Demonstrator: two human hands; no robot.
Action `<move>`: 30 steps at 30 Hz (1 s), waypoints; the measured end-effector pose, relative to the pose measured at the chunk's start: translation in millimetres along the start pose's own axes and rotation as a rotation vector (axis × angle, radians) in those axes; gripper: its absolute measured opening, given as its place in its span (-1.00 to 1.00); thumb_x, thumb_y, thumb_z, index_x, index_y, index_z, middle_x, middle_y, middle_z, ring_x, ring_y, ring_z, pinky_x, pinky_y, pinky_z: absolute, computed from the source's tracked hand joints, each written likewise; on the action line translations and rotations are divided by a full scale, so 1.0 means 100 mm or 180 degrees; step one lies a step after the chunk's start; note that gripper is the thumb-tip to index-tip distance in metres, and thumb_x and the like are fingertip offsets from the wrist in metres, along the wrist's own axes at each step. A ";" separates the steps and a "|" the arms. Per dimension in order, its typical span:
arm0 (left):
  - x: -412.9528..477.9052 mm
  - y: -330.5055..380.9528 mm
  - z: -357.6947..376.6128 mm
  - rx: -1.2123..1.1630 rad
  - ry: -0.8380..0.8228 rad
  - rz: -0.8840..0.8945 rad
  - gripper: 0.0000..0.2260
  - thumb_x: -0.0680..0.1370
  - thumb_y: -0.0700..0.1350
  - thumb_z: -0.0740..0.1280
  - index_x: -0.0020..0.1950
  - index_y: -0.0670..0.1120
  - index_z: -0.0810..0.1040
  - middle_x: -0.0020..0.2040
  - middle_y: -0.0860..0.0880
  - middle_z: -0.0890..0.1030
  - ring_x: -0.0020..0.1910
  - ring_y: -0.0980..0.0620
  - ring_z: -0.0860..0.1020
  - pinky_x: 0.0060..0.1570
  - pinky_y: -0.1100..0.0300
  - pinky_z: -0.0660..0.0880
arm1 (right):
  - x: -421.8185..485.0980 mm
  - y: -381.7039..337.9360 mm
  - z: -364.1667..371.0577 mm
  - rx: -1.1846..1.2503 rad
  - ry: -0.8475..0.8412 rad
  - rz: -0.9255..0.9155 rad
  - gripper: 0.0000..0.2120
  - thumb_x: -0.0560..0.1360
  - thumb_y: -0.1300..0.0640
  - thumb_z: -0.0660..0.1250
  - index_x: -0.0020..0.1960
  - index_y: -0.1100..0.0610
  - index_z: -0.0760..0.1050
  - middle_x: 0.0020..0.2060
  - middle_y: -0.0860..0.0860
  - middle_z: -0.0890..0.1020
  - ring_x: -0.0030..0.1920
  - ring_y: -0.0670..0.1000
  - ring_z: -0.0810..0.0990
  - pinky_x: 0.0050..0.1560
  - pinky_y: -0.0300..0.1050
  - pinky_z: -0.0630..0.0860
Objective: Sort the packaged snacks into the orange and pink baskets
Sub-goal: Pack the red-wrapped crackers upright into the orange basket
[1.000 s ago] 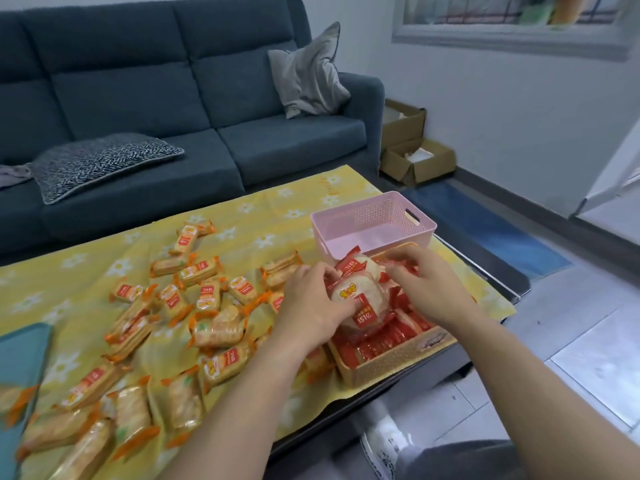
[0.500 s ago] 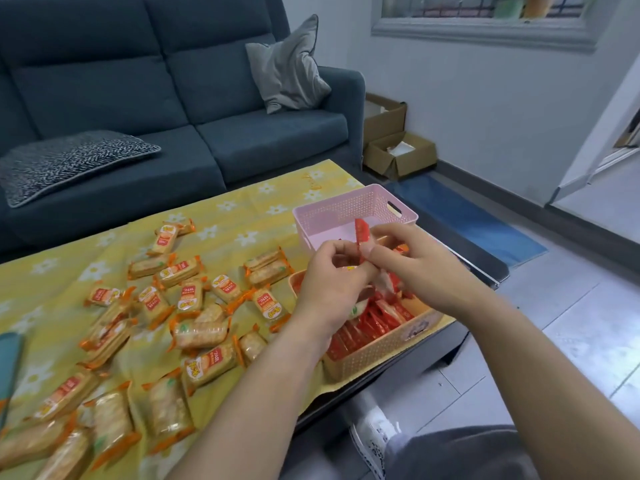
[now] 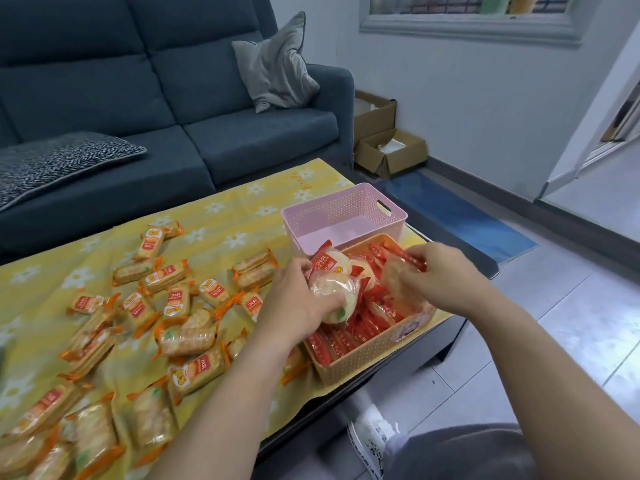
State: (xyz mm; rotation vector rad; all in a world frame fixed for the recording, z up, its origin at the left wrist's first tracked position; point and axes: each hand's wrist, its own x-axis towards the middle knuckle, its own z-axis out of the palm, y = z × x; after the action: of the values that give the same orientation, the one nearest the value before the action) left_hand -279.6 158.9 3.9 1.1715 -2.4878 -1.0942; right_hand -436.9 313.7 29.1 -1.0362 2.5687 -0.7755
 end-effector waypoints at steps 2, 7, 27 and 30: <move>0.00 -0.01 0.03 -0.0048 -0.0046 0.0011 -0.32 0.36 0.08 0.59 0.38 0.03 0.36 0.23 0.05 0.49 0.14 0.01 0.51 0.16 0.07 0.52 | 0.05 0.05 0.09 -0.0207 -0.0116 -0.0006 -0.78 0.60 0.09 0.26 0.16 0.07 0.62 -0.06 -0.02 0.71 -0.08 0.00 0.65 -0.15 -0.16 0.54; 0.01 0.00 -0.02 -0.0511 -0.0081 -0.0137 -0.42 0.40 -0.07 0.60 0.34 -0.01 0.44 0.11 0.02 0.58 0.05 0.00 0.57 0.06 0.08 0.56 | 0.16 0.07 0.17 -0.0098 0.0304 0.0145 -0.68 0.50 0.15 0.35 0.24 0.10 0.60 0.01 0.00 0.67 -0.04 0.02 0.63 -0.07 -0.09 0.63; -0.10 0.17 0.02 -0.1919 -0.0130 -0.0356 -0.72 0.42 -0.11 0.57 0.09 -0.03 0.65 -0.06 -0.02 0.71 -0.10 -0.03 0.69 -0.11 0.07 0.62 | 0.07 -0.07 0.04 0.0540 0.0551 0.0029 -0.84 0.61 0.06 0.23 0.01 -0.03 0.60 -0.13 -0.10 0.69 -0.19 -0.08 0.69 -0.25 -0.19 0.61; -0.12 0.26 0.12 -0.2173 0.0048 -0.0377 -0.77 0.45 -0.11 0.55 0.06 -0.06 0.62 -0.06 -0.08 0.71 -0.14 -0.06 0.69 -0.09 0.03 0.63 | -0.11 -0.29 -0.06 0.0871 0.0371 -0.0399 -0.79 0.60 -0.14 0.24 0.03 -0.08 0.60 -0.12 -0.19 0.65 -0.11 -0.15 0.64 -0.14 -0.19 0.55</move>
State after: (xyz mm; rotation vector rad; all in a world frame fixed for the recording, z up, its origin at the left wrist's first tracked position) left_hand -292.6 185.1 14.9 1.0936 -1.7887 -1.7553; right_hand -415.2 306.5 51.2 -1.0991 2.4163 -1.2141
